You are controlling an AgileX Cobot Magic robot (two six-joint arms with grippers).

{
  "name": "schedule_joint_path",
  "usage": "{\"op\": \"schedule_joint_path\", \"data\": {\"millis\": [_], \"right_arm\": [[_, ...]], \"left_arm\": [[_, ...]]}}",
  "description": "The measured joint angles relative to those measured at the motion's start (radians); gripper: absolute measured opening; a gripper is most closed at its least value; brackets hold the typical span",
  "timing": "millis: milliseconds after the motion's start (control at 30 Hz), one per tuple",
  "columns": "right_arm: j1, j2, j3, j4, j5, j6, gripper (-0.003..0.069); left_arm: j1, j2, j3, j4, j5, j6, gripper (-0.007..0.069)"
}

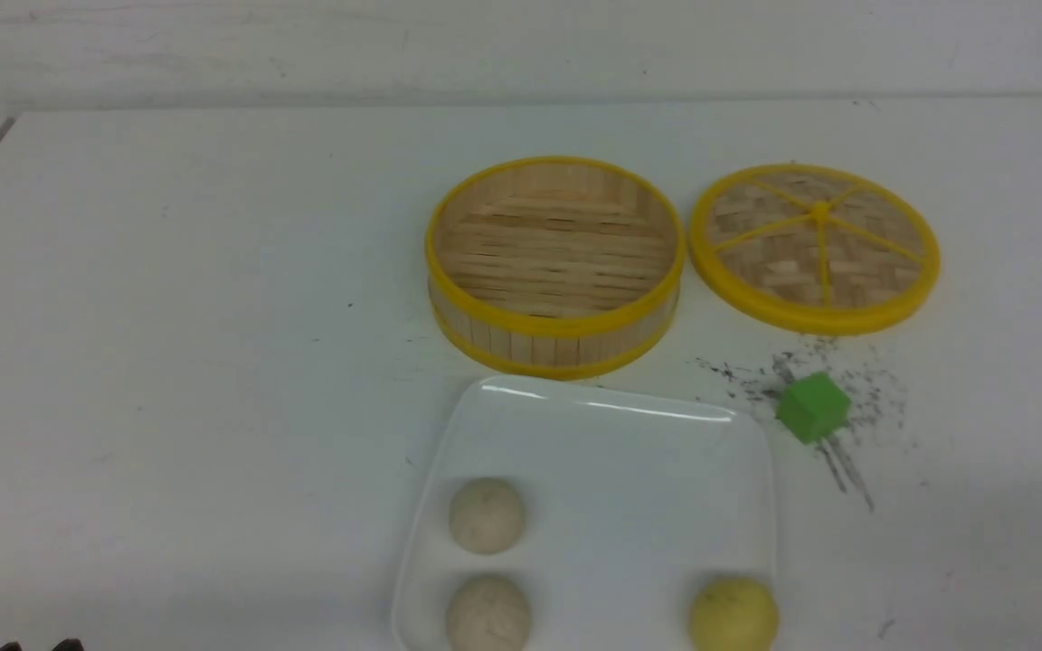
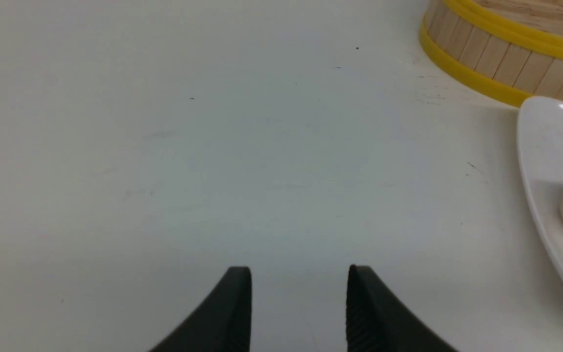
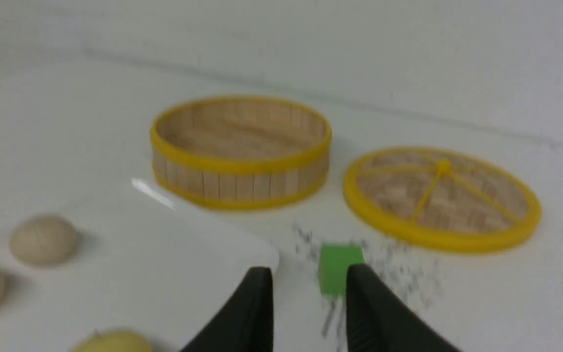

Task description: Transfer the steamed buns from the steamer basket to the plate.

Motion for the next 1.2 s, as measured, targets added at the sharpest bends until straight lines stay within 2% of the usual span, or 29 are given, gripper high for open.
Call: {"op": "schedule_joint_path", "data": {"millis": [133,233,567,667,767,800,900,1033,1200], "right_arm": [[0.000,-0.064,0.019,-0.017,0.224,0.000,0.0239],[0.000,-0.124,0.020,-0.041,0.330,-0.007,0.0239],[-0.012,-0.159,0.043,-0.089,0.425,-0.016,0.0239],[-0.045,-0.159,0.046,-0.089,0.435,-0.019,0.0239],[-0.157,-0.159,0.046,-0.089,0.437,-0.019,0.0239],[-0.165,-0.159,0.046,-0.089,0.437,-0.019,0.0239],[-0.315,-0.159,0.050,-0.088,0.423,-0.019,0.0239],[-0.468,-0.159,0.073,-0.049,0.338,0.016,0.0239],[-0.562,-0.159,0.095,-0.043,0.255,0.063,0.0239]], "left_arm": [[0.000,0.000,0.000,0.000,0.000,0.000,0.0300],[0.000,0.000,0.000,0.000,0.000,0.000,0.0300],[0.000,0.000,0.000,0.000,0.000,0.000,0.0300],[0.000,0.000,0.000,0.000,0.000,0.000,0.0300],[0.000,0.000,0.000,0.000,0.000,0.000,0.0300],[0.000,0.000,0.000,0.000,0.000,0.000,0.0300],[0.000,0.000,0.000,0.000,0.000,0.000,0.0300],[0.000,0.000,0.000,0.000,0.000,0.000,0.0300],[0.000,0.000,0.000,0.000,0.000,0.000,0.0300]]}}
